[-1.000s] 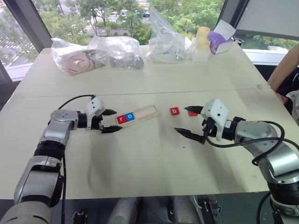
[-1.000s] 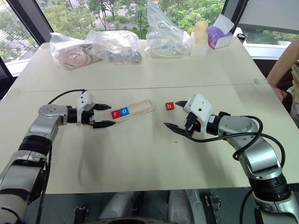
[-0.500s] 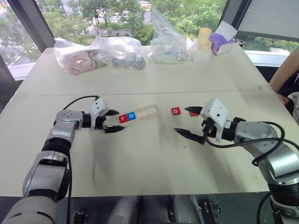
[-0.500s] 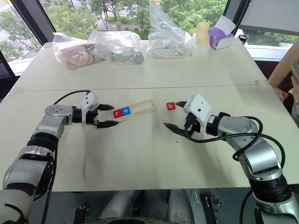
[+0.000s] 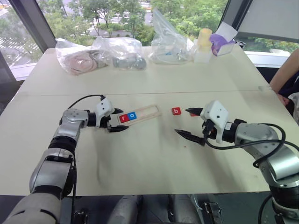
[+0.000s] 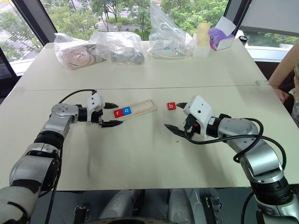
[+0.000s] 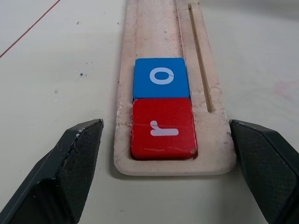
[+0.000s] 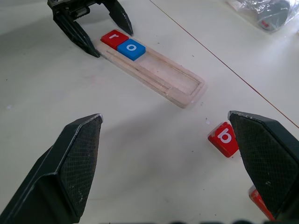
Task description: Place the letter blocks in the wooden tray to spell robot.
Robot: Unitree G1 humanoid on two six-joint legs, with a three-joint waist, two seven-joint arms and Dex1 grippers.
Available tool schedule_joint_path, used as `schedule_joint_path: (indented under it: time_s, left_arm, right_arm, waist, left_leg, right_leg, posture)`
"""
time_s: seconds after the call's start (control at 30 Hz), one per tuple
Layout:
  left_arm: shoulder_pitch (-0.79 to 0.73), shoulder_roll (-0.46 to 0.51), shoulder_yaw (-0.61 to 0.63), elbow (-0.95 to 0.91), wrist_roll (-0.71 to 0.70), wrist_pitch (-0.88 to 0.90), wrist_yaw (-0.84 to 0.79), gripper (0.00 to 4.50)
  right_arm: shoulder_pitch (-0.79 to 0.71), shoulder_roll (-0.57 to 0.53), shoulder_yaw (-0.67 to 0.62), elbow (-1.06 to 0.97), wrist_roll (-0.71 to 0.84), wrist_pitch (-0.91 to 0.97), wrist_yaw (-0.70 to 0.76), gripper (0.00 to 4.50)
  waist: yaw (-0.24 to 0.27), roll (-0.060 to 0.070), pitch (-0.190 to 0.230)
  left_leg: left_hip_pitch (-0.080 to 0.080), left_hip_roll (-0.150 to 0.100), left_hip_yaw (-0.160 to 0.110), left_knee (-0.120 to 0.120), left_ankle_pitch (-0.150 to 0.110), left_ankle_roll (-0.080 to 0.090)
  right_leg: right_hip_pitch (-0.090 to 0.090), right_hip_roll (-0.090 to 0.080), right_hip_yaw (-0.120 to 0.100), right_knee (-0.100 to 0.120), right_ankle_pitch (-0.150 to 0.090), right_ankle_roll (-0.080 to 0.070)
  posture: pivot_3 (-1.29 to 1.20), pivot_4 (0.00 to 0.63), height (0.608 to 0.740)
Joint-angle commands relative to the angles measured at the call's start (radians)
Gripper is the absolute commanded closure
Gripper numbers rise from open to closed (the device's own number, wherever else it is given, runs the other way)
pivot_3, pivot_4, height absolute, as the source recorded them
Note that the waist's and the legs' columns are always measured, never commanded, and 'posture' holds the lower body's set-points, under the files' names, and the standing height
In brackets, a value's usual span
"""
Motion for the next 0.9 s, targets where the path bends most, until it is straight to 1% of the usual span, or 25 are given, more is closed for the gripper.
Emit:
schedule_joint_path:
  time_s: [0.03, 0.13, 0.9]
  left_arm:
    - [0.001, -0.011, -0.033, 0.041, 0.058, -0.022, 0.038, 0.0]
    - [-0.001, -0.012, -0.032, 0.05, 0.062, -0.031, 0.039, 0.0]
    - [-0.006, -0.014, -0.031, 0.063, 0.064, -0.041, 0.039, 0.0]
  right_arm:
    - [-0.004, -0.015, -0.024, -0.048, 0.004, -0.008, -0.007, 0.04]
    - [-0.004, -0.016, -0.024, -0.048, 0.005, -0.008, -0.008, 0.04]
    - [-0.004, -0.019, -0.022, -0.048, 0.008, -0.009, -0.011, 0.04]
  waist:
    - [0.0, 0.0, 0.0]
    - [0.0, 0.0, 0.0]
    - [-0.001, 0.0, -0.001]
  left_leg:
    - [0.001, 0.0, 0.0, 0.0, 0.0, 0.0]
    - [0.004, 0.0, 0.0, 0.0, 0.0, 0.0]
    - [0.004, 0.0, 0.0, 0.0, 0.0, 0.0]
  right_leg:
    - [0.001, 0.0, 0.0, 0.0, 0.0, 0.0]
    - [0.004, 0.0, 0.0, 0.0, 0.0, 0.0]
    - [0.004, 0.0, 0.0, 0.0, 0.0, 0.0]
  posture:
    - [0.0, 0.15, 0.74]
    - [0.0, 0.15, 0.74]
    - [0.0, 0.15, 0.74]
